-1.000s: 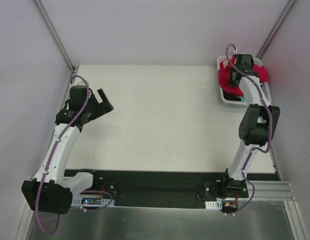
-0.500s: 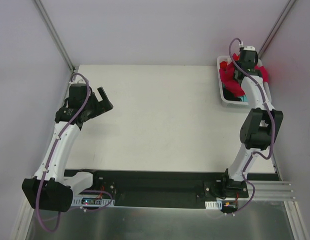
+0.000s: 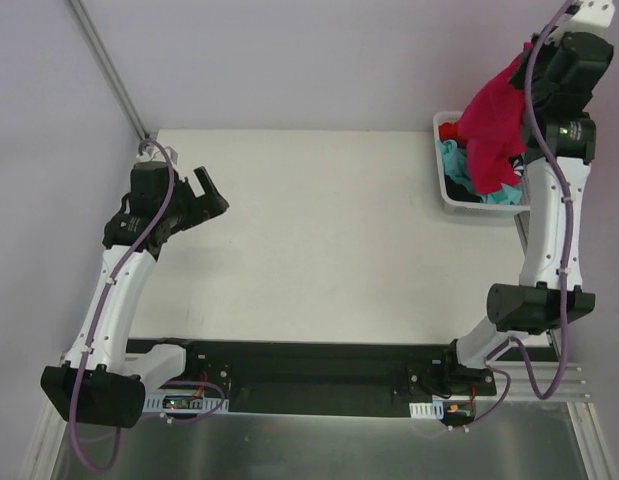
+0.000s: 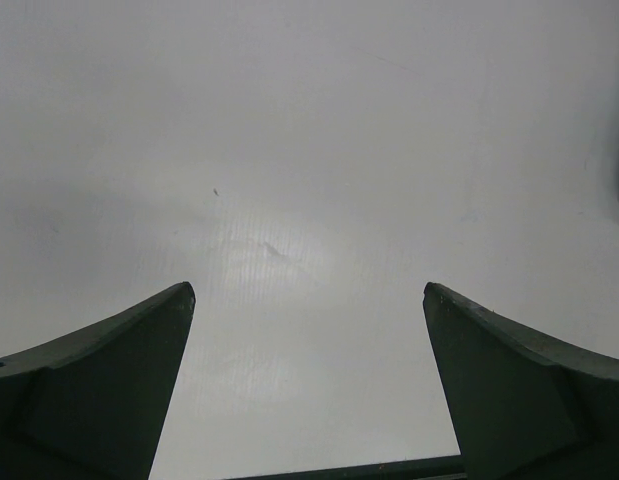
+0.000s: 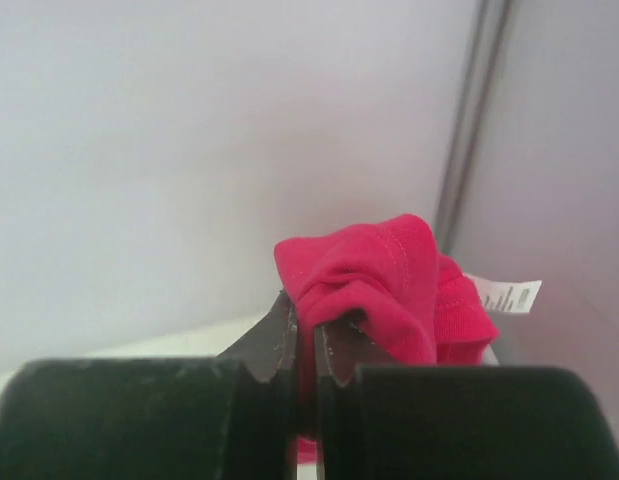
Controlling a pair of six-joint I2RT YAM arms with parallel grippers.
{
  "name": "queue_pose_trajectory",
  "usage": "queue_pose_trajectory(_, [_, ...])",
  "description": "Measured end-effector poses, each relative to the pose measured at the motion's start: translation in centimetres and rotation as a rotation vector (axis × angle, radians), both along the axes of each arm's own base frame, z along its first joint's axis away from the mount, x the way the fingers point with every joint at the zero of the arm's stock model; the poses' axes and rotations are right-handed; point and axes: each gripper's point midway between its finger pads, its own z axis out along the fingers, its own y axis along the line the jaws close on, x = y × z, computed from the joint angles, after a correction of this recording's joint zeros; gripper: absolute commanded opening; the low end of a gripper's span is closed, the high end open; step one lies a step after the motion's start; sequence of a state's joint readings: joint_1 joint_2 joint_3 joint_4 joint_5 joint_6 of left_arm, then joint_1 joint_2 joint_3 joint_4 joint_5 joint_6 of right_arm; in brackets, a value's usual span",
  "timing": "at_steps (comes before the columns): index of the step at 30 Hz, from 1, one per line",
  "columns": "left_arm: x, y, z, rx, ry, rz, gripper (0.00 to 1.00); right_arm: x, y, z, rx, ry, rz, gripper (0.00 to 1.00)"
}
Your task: Fold and stack the t-shirts
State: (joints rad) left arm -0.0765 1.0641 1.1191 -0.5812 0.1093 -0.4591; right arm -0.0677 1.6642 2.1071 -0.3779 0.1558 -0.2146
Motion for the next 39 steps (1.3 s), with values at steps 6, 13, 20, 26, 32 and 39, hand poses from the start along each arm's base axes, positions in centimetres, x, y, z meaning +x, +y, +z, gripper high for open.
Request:
queue_pose_trajectory(6, [0.5,-0.7,2.7,-0.024,-0.061,-0.037,0.99,-5.8,5.8,11.3,0.080,-0.295,0.239,0.01])
queue_pose_trajectory(13, [0.8,-0.8,5.3,-0.028,-0.124,-0.039,0.99,-11.9,18.6,15.9,0.123,-0.402,0.687,0.01])
queue_pose_trajectory(20, [-0.3,0.2,7.2,-0.002,-0.168,-0.001,0.99,-13.6,28.3,9.5,0.157,-0.221,0.968,0.01])
queue_pose_trajectory(26, [-2.5,1.4,8.8,0.037,-0.229,0.040,0.99,-13.0,35.3,-0.6,0.128,0.022,1.076,0.01])
queue_pose_trajectory(32, [-4.3,2.5,8.7,0.069,-0.247,0.085,0.99,-12.0,37.4,-10.6,0.072,0.224,1.051,0.01])
queue_pose_trajectory(39, [-4.5,2.9,6.6,0.082,-0.192,0.107,0.99,-10.3,38.7,-22.6,0.009,0.475,0.977,0.01])
